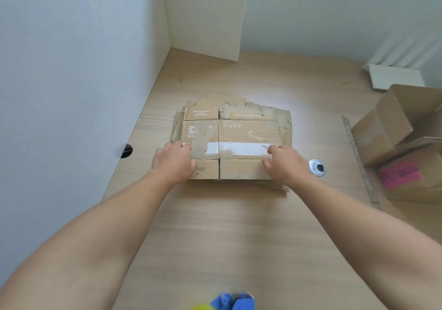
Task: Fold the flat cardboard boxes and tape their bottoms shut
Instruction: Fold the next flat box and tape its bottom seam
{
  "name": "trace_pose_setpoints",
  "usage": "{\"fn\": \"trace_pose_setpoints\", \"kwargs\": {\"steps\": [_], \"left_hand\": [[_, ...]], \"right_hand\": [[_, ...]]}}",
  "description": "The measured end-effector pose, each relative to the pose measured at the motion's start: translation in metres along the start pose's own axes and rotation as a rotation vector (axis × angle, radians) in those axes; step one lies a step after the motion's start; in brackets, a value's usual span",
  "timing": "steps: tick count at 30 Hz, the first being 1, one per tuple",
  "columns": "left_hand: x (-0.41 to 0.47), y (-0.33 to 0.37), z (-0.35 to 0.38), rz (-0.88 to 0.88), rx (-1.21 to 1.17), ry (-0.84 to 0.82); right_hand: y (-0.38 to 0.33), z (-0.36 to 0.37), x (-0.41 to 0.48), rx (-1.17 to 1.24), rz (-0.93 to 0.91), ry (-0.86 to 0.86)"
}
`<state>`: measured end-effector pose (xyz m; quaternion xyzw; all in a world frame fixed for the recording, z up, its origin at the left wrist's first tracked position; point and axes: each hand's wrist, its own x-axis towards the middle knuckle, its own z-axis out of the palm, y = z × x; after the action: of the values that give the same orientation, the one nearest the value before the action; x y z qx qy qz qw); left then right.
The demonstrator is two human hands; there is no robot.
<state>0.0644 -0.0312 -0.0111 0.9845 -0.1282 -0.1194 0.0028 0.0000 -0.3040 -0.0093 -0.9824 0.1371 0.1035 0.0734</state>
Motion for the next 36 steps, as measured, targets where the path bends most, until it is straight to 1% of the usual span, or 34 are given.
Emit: {"fn": "trace_pose_setpoints", "kwargs": {"steps": [3, 5, 7, 9, 11, 13, 15, 17, 23, 26, 28, 29, 31, 33, 36], "left_hand": [[0.016, -0.003, 0.012, -0.028, -0.087, 0.004], [0.023, -0.004, 0.020, -0.066, -0.254, 0.005], [0.027, 0.000, 0.026, -0.134, -0.472, 0.022], [0.028, 0.005, 0.029, -0.217, -0.611, 0.070], [0.025, 0.010, 0.029, -0.296, -0.693, 0.118], [0.021, 0.014, 0.027, -0.326, -0.783, 0.148], [0.013, 0.018, 0.022, -0.317, -0.871, 0.166], [0.001, 0.023, 0.014, -0.270, -0.934, 0.163], [-0.075, 0.051, -0.019, -0.009, -1.298, -0.023], [-0.122, 0.071, -0.028, 0.135, -1.352, -0.120], [-0.153, 0.085, -0.028, 0.207, -1.341, -0.169], [-0.169, 0.092, -0.027, 0.233, -1.325, -0.185], [-0.201, 0.105, -0.024, 0.279, -1.258, -0.198], [-0.234, 0.116, -0.018, 0.336, -1.120, -0.183], [-0.279, 0.131, -0.002, 0.430, -0.970, -0.163]], "right_hand": [[0.003, 0.010, 0.016, 0.223, 0.147, -0.037], [0.002, 0.015, 0.022, 0.384, 0.241, -0.031], [-0.001, 0.017, 0.026, 0.537, 0.299, -0.026], [-0.002, 0.017, 0.026, 0.686, 0.334, 0.015], [0.002, 0.015, 0.024, 0.799, 0.392, 0.097], [0.006, 0.013, 0.019, 0.895, 0.454, 0.128], [0.011, 0.010, 0.009, 0.992, 0.504, 0.108], [0.017, 0.008, -0.008, 1.070, 0.507, 0.094], [0.045, 0.005, -0.082, 1.374, 0.313, 0.214], [0.063, 0.002, -0.124, 1.538, 0.255, 0.241], [0.076, -0.002, -0.154, 1.658, 0.236, 0.253], [0.083, -0.004, -0.171, 1.678, 0.231, 0.263], [0.099, -0.008, -0.206, 1.658, 0.202, 0.263], [0.118, -0.011, -0.243, 1.646, 0.150, 0.234], [0.146, -0.010, -0.298, 1.532, 0.058, 0.218]]}}
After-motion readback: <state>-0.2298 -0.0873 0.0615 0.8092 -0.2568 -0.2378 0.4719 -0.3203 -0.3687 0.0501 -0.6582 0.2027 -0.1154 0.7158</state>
